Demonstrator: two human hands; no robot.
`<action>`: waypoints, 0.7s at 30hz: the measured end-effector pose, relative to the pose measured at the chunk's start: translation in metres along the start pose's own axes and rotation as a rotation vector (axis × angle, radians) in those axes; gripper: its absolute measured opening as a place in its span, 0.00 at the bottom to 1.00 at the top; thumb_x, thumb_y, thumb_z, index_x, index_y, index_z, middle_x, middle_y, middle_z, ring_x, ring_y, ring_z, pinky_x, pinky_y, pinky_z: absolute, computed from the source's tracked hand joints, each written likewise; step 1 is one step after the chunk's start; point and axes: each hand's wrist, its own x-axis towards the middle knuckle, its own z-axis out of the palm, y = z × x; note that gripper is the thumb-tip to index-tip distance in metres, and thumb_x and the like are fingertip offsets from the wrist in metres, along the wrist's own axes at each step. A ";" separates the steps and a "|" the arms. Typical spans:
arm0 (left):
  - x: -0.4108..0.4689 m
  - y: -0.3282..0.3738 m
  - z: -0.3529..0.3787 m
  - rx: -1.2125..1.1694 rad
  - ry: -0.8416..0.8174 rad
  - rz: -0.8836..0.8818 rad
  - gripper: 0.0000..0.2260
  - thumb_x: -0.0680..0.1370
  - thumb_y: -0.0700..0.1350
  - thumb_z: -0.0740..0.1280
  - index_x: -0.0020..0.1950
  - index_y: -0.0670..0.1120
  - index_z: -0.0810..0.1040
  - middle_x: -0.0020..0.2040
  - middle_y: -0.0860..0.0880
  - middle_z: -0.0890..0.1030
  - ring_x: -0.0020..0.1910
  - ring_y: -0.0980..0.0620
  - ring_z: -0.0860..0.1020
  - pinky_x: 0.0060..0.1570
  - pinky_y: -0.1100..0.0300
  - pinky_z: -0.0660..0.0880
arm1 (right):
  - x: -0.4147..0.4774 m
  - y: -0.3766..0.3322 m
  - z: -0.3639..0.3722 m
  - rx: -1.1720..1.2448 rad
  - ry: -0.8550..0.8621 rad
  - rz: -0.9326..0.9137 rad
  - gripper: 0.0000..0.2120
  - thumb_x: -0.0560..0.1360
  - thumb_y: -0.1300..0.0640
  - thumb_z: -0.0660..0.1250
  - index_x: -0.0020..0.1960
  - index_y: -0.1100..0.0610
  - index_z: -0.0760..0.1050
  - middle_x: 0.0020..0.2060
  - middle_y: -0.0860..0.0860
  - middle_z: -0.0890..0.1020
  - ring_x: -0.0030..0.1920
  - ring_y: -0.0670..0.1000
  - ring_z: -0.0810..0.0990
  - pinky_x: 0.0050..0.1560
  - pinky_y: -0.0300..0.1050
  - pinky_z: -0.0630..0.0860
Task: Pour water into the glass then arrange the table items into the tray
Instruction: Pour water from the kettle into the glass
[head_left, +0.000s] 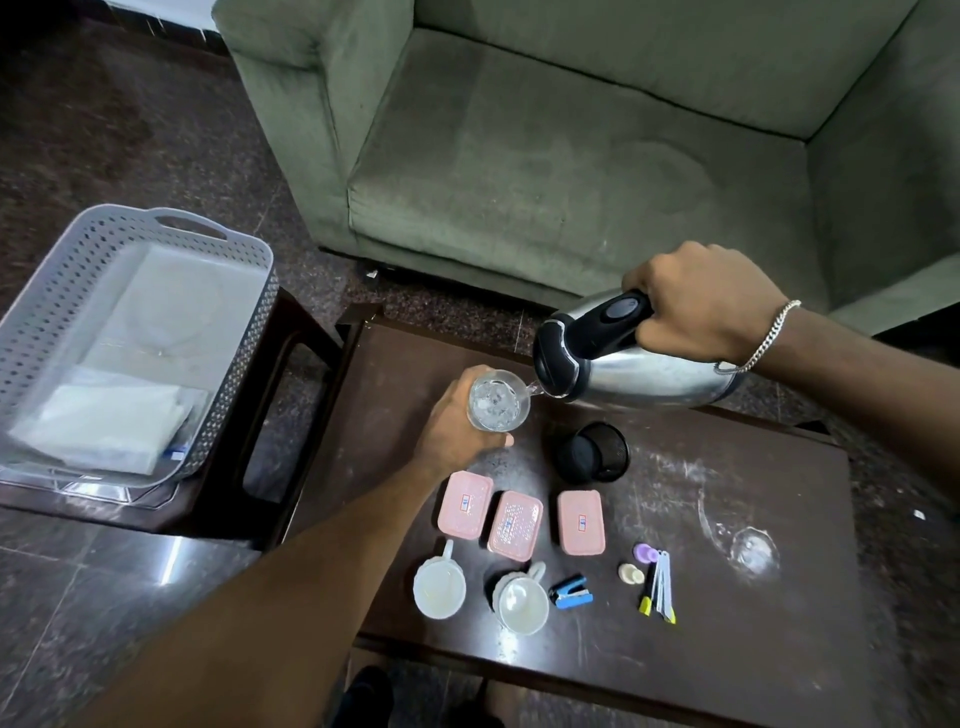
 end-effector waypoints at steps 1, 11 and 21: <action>0.000 -0.001 0.001 -0.001 -0.004 0.002 0.42 0.58 0.44 0.84 0.69 0.55 0.71 0.63 0.52 0.79 0.62 0.50 0.78 0.66 0.47 0.75 | -0.001 0.000 0.001 0.001 0.004 -0.001 0.08 0.60 0.50 0.56 0.33 0.53 0.68 0.32 0.59 0.80 0.32 0.66 0.77 0.33 0.45 0.68; 0.008 -0.013 0.009 -0.005 -0.010 -0.026 0.42 0.60 0.43 0.85 0.70 0.55 0.71 0.63 0.53 0.80 0.62 0.51 0.79 0.66 0.50 0.75 | 0.002 0.014 0.020 0.121 -0.065 0.046 0.08 0.59 0.52 0.56 0.32 0.56 0.68 0.28 0.56 0.77 0.32 0.64 0.76 0.33 0.47 0.73; 0.015 -0.035 0.008 0.025 -0.008 -0.047 0.43 0.58 0.48 0.85 0.69 0.60 0.70 0.61 0.56 0.80 0.61 0.52 0.78 0.65 0.53 0.76 | 0.002 0.042 0.068 0.332 -0.142 0.205 0.08 0.64 0.62 0.65 0.30 0.52 0.69 0.25 0.51 0.74 0.33 0.61 0.75 0.33 0.44 0.71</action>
